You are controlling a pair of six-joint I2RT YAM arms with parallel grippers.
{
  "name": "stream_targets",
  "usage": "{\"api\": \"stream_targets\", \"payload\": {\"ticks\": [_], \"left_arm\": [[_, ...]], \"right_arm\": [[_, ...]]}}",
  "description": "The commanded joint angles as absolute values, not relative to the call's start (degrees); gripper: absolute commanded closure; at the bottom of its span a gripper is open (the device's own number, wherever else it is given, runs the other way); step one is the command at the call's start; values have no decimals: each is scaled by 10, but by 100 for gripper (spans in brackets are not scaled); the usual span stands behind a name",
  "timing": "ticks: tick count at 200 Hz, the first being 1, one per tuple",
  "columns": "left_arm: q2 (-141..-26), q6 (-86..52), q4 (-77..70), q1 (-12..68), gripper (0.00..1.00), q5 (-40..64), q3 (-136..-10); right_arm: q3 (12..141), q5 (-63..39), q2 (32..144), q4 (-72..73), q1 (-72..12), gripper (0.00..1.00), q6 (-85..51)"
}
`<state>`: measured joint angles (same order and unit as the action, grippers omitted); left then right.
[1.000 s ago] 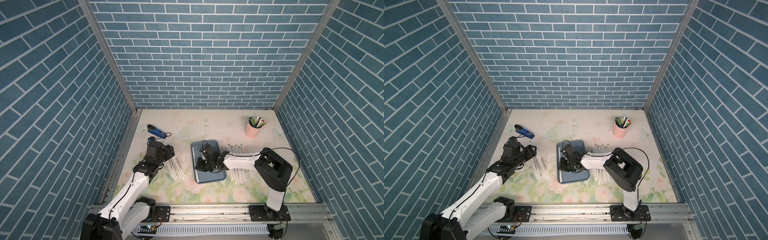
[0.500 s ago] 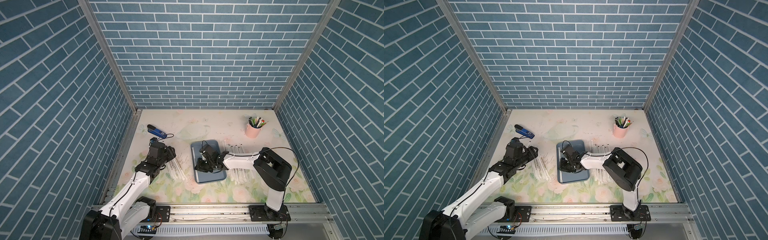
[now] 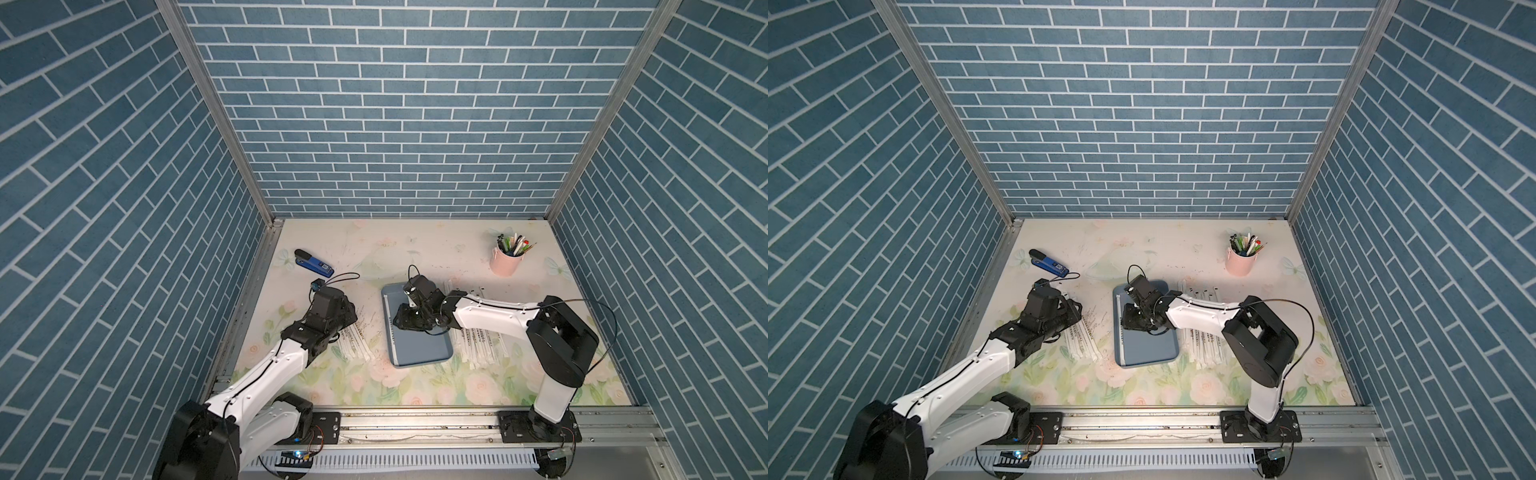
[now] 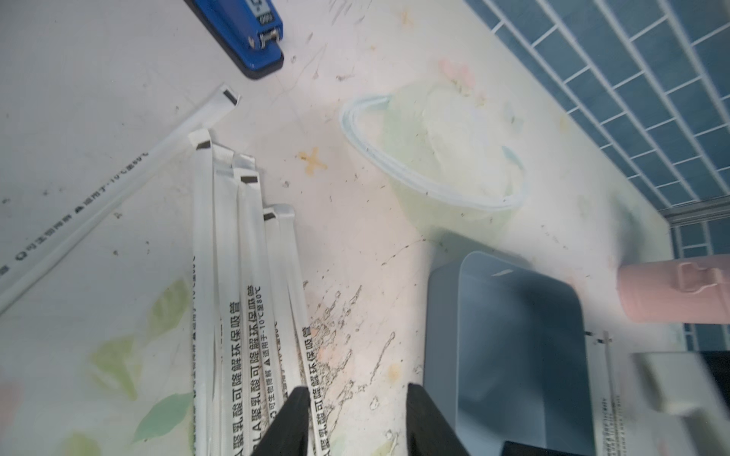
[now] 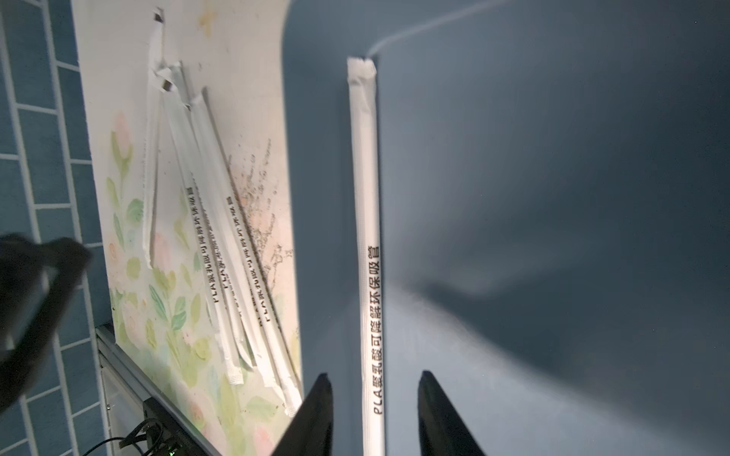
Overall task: Put the straws into the storage box
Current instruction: Place the straw in the storage box, then pick up the straw from the center of the board.
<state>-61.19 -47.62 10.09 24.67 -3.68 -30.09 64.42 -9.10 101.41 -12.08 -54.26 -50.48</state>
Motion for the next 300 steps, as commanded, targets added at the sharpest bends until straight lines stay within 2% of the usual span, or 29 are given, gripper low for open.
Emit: {"api": "stream_targets", "payload": {"ticks": [1, 22, 47, 141, 300], "left_arm": [[-627, -502, 133, 262, 57, -80, -310], [-652, -505, 127, 266, 57, -83, -320], [-695, -505, 118, 275, 64, -81, -342], [-831, -533, 162, 314, 65, -118, -420], [-859, -548, 180, 330, 62, -142, -416]], "right_arm": [[652, -39, 976, -153, -543, 63, -454], [643, -8, 957, -150, -540, 63, -442], [631, 4, 940, -142, -537, 63, -429], [585, -17, 913, -113, -507, 64, -403], [563, -14, 912, -95, -498, 64, -405]]}}
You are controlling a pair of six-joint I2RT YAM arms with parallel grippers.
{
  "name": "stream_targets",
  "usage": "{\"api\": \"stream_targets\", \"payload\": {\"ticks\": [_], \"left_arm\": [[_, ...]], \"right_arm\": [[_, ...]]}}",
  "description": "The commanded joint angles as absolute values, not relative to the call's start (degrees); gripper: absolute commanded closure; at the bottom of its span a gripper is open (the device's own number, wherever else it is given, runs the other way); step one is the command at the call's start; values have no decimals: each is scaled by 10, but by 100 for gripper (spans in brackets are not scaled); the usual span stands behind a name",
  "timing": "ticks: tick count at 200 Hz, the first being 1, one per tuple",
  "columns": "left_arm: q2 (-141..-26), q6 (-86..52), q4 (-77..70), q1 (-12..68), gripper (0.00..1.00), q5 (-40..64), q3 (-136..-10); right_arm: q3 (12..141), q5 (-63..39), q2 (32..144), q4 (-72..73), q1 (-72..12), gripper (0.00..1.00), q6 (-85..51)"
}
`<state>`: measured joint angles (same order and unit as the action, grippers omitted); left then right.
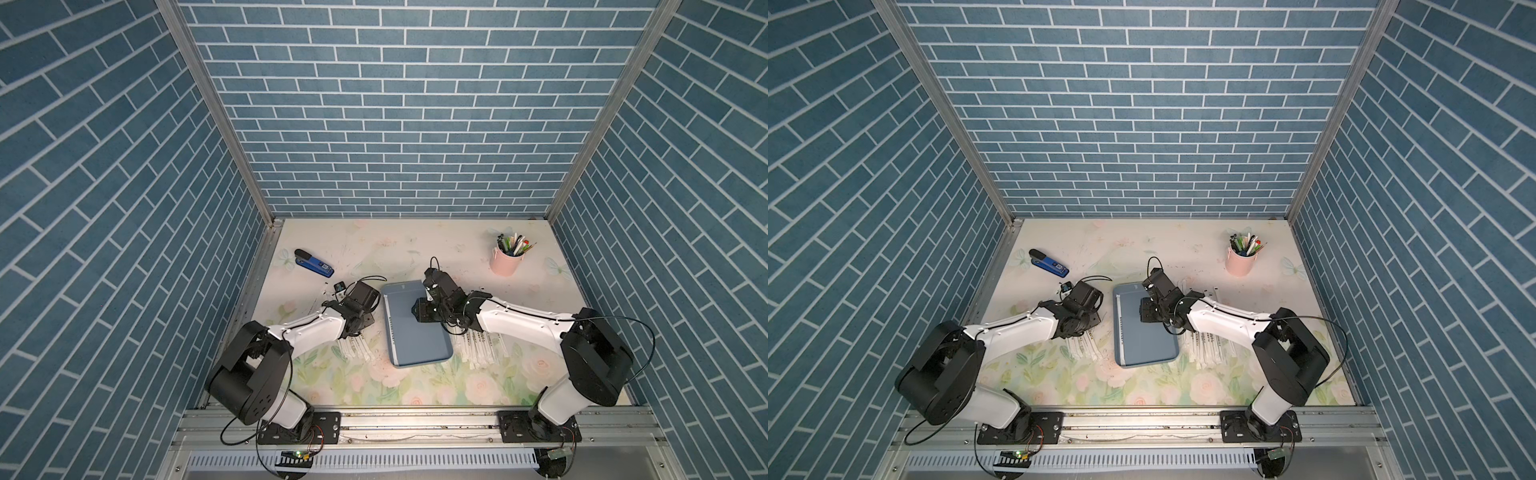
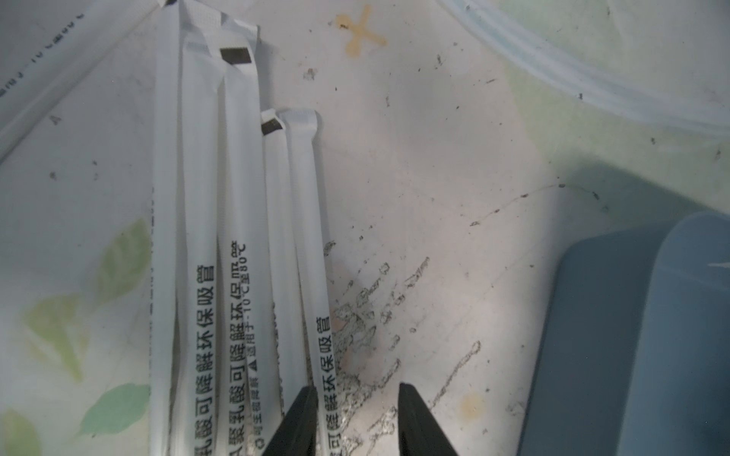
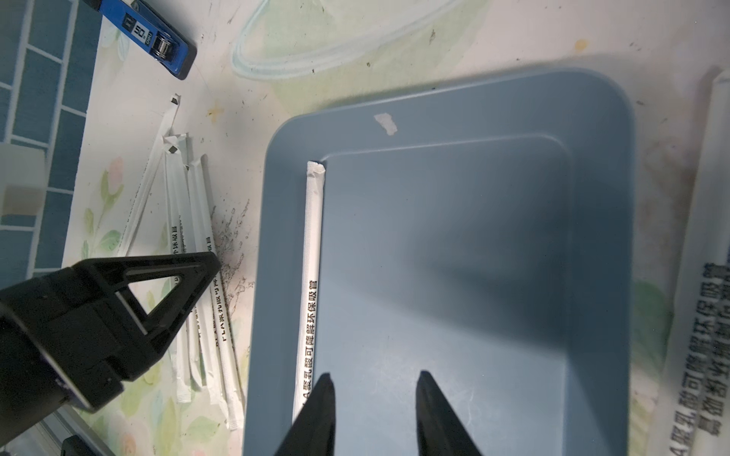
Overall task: Put the straws into the storage box
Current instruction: Pick up the straw from the center of the board.
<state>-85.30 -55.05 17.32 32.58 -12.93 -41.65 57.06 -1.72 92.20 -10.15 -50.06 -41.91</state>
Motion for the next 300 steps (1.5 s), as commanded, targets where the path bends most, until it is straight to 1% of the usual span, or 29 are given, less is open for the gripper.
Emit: {"api": "stream_targets", "payload": {"ticks": [1, 44, 111, 184, 213, 230, 262, 300], "left_arm": [[-859, -548, 180, 330, 62, -142, -416], [-866, -548, 170, 333, 65, -136, -408], [-870, -550, 166, 337, 65, -139, -396], [-894, -550, 152, 346, 78, -130, -403], [-902, -553, 151, 352, 81, -131, -410], [-910, -552, 159, 358, 86, -138, -424], [-918, -547, 164, 359, 100, -142, -428], [-909, -545, 172, 359, 100, -144, -430]], "right_arm": [[563, -13, 912, -95, -498, 64, -405], [561, -14, 913, -95, -498, 64, -405], [560, -13, 914, -91, -499, 64, -406], [556, -10, 912, -87, -498, 64, -410], [559, -5, 909, -86, -498, 64, -409], [554, -4, 906, -79, -498, 64, -410], [556, 0, 901, -78, -498, 64, -410], [552, 1, 900, -75, -498, 64, -409]]}}
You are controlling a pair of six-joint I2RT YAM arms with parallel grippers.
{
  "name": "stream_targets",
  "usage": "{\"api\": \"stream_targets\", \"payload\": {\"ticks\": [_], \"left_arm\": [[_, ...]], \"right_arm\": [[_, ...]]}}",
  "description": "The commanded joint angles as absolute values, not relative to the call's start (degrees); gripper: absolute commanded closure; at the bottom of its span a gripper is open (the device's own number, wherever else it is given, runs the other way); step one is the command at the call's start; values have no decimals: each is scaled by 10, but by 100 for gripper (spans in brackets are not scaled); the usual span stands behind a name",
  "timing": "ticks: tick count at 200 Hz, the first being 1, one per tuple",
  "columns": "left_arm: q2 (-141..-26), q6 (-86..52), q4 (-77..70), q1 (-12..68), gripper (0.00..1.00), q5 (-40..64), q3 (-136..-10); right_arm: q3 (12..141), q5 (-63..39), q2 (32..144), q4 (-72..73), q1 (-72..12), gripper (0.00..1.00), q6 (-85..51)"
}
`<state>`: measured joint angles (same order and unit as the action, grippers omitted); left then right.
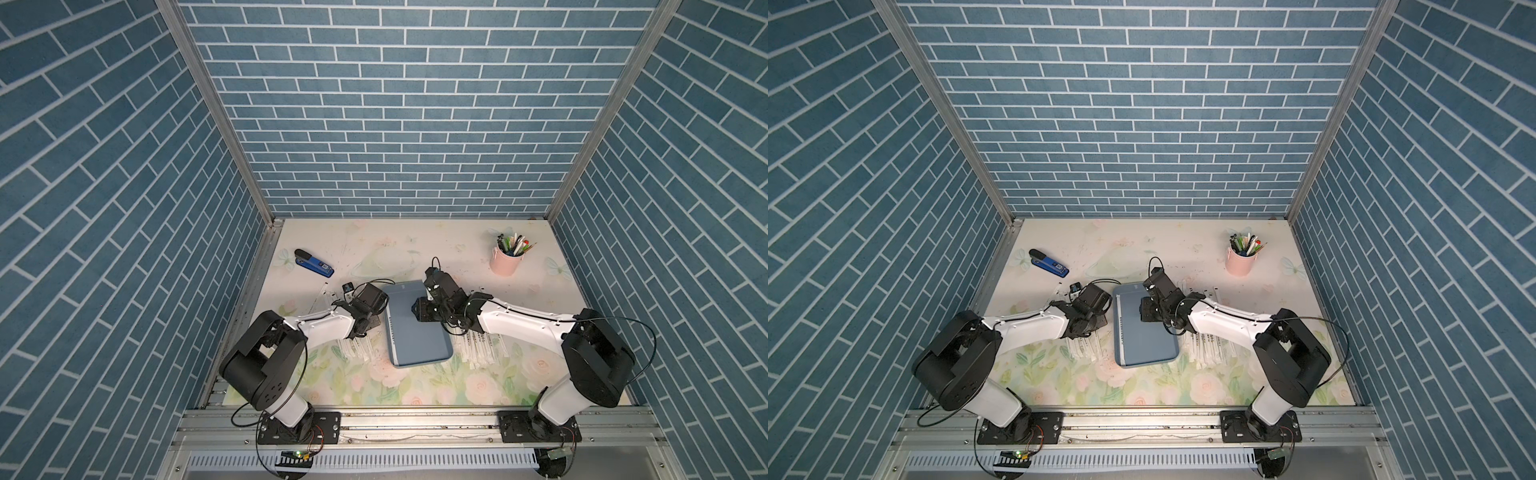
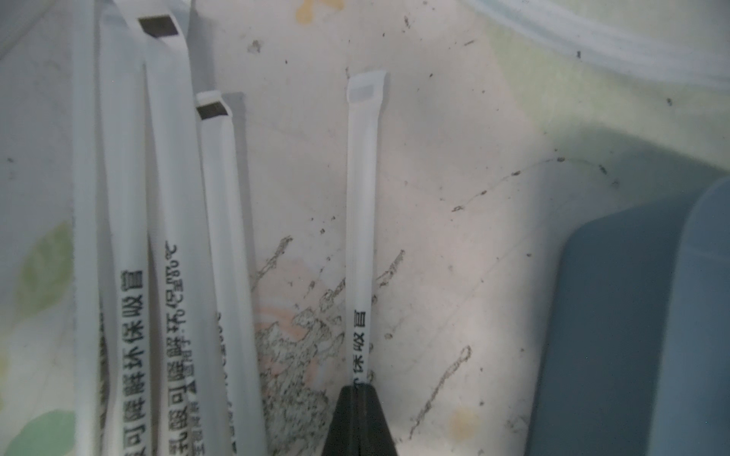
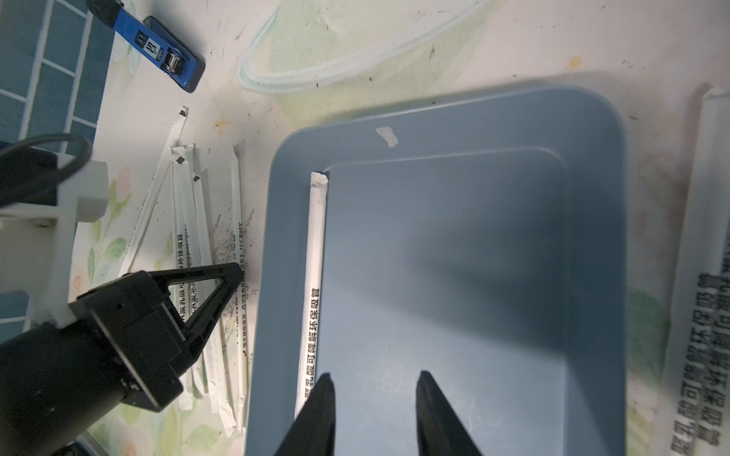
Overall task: Put the straws into the storage box
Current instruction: Pick up the straw from the center of the board.
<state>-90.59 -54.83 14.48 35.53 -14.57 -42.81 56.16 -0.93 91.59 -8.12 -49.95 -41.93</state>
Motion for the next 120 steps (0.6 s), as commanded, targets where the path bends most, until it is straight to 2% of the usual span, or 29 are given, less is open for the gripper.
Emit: {"api": "stream_targets", "payload": {"ticks": [1, 120], "left_arm": [[-909, -545, 172, 359, 100, -145, -430], [-840, -535, 256, 373, 100, -175, -509]], "right_arm": [[552, 1, 900, -75, -498, 64, -409], [553, 11, 882, -91, -485, 65, -408]]}}
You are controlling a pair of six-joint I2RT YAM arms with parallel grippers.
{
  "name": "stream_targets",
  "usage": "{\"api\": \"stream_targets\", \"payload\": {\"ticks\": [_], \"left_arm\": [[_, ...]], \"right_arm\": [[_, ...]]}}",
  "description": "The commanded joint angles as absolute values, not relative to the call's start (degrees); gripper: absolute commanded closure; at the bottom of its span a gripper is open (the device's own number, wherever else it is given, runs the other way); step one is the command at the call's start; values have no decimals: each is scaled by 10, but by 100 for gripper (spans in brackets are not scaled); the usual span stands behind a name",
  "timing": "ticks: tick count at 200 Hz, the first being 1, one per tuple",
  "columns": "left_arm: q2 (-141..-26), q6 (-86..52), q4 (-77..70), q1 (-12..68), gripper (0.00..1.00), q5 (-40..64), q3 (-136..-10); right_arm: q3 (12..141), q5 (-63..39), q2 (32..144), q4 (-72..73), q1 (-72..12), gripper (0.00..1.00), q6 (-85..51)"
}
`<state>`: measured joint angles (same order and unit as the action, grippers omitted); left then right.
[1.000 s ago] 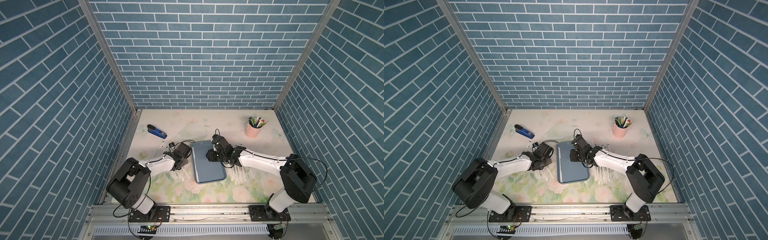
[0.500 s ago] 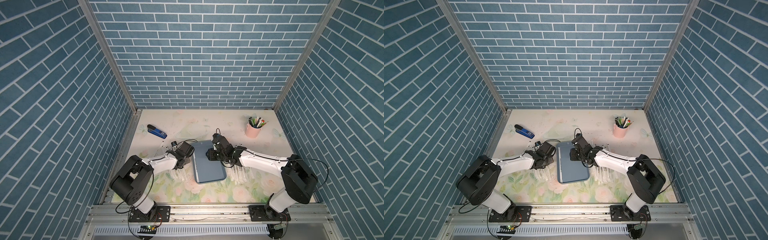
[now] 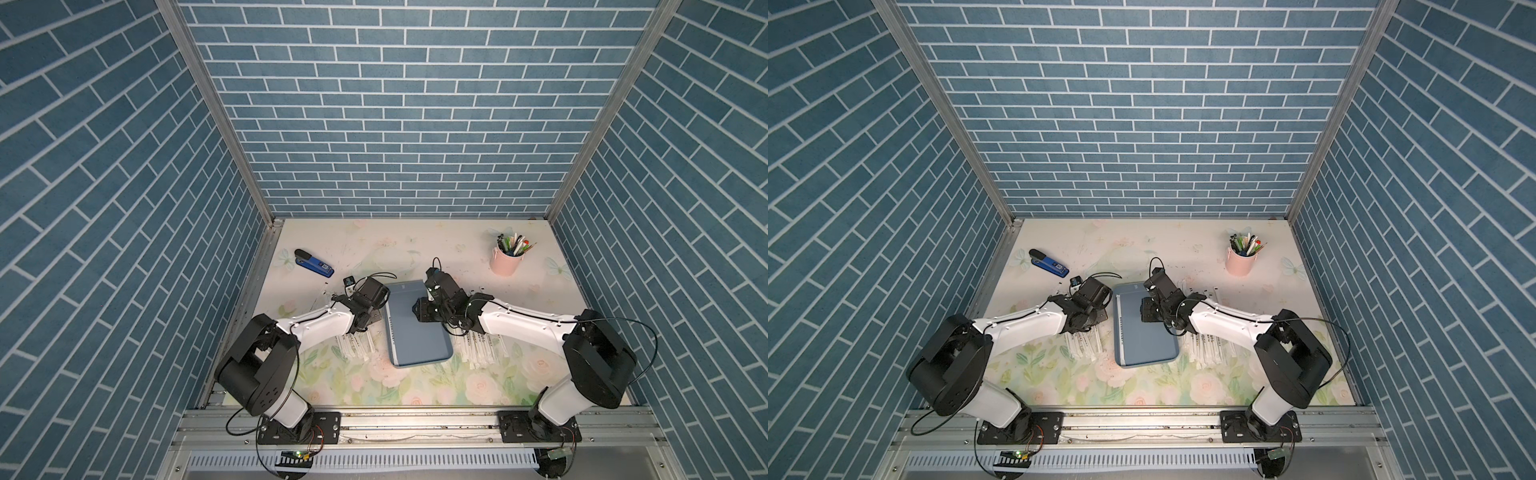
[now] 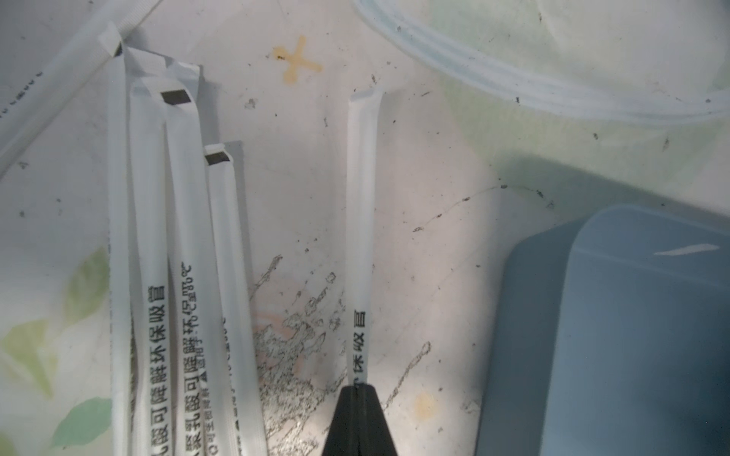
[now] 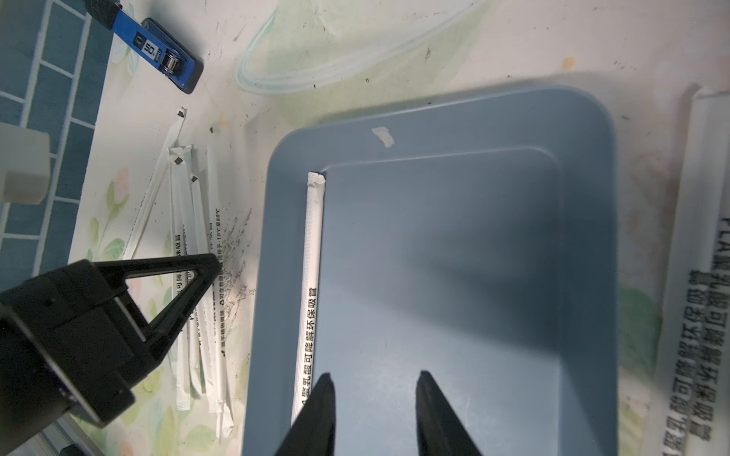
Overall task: Put the straws into the storage box
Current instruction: Pick up the straw from the center of the board, then place the straw in the storage box.
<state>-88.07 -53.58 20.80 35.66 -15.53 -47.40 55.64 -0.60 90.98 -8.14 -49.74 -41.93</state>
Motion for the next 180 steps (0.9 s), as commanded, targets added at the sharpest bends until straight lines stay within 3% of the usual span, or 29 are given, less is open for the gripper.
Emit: {"api": "stream_targets", "payload": {"ticks": [1, 57, 107, 180], "left_arm": [[-839, -536, 257, 375, 100, -176, -510], [-929, -585, 246, 506, 100, -161, -617], [-1015, -583, 224, 524, 100, -159, -625], [-1035, -569, 235, 515, 100, -178, -598]], "right_arm": [[552, 11, 881, -91, -484, 65, -407], [541, 38, 827, -130, -431, 64, -384], [518, 35, 797, -135, -408, 64, -381], [507, 28, 795, -129, -409, 65, -385]]}}
